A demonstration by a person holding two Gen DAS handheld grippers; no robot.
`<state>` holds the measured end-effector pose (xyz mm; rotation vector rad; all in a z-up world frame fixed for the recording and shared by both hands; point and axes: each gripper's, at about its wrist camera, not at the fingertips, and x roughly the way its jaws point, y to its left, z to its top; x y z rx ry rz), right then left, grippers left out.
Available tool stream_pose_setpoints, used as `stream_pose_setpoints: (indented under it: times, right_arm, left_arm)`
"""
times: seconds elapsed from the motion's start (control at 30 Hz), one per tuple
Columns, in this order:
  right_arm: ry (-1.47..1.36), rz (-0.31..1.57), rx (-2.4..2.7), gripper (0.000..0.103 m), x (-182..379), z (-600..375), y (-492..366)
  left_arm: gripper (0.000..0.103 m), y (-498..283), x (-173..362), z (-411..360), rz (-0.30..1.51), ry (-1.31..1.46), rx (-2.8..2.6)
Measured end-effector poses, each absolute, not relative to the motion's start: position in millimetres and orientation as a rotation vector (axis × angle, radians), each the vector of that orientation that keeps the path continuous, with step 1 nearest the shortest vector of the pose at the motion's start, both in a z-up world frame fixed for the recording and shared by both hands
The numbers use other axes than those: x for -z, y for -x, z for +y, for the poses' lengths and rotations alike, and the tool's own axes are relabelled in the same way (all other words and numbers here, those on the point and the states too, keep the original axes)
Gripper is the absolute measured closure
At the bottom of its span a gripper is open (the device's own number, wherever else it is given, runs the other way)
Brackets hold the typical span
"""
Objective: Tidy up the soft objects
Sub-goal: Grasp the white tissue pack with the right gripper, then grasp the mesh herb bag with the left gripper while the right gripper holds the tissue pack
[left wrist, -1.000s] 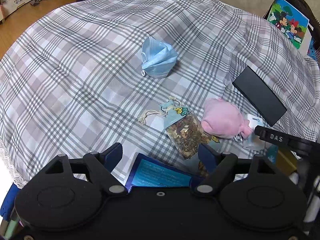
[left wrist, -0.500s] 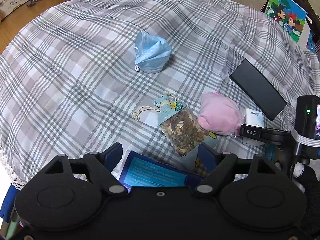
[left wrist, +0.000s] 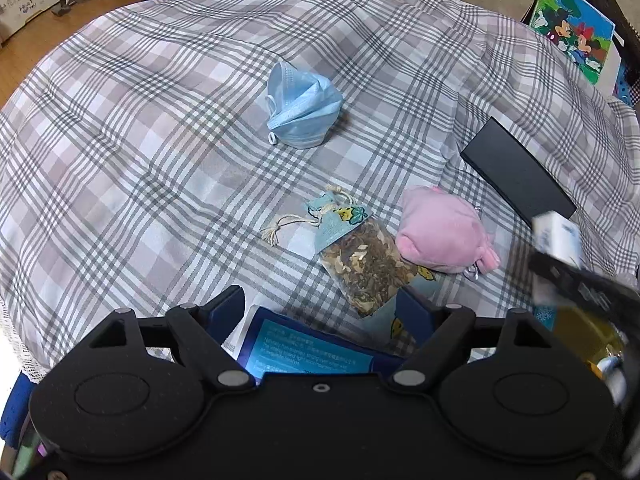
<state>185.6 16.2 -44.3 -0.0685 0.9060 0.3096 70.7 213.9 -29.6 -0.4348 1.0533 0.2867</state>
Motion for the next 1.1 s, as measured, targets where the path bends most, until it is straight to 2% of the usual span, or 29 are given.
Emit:
stream_pose_setpoints:
  times: [0.2,0.27,0.43,0.9,1.1]
  right_arm:
    - [0.017,0.865,-0.376,0.053,32.9,-2.8,-136.5]
    - [0.008,0.853,-0.387,0.053,30.0,-8.1,-121.5]
    - [-0.019,0.839,-0.398,0.053,27.5,-19.8,-91.9]
    - [-0.052,0.889,-0.395,0.053,42.5,-41.5,-70.7]
    - [-0.022,0.873,-0.406,0.053,39.1,-40.9,-68.3]
  left_arm:
    - [0.019,-82.4,34.8,208.2,1.043,0.422,-0.276]
    - [0.013,-88.4,38.7,203.3,1.045,0.400,-0.244]
    - [0.013,-105.5,53.5,193.4,1.074,0.343,-0.256]
    - [0.013,-149.7,90.1,172.9,1.184,0.319,-0.211]
    - [0.006,-164.8,111.8,169.0,1.264,0.310,-0.205]
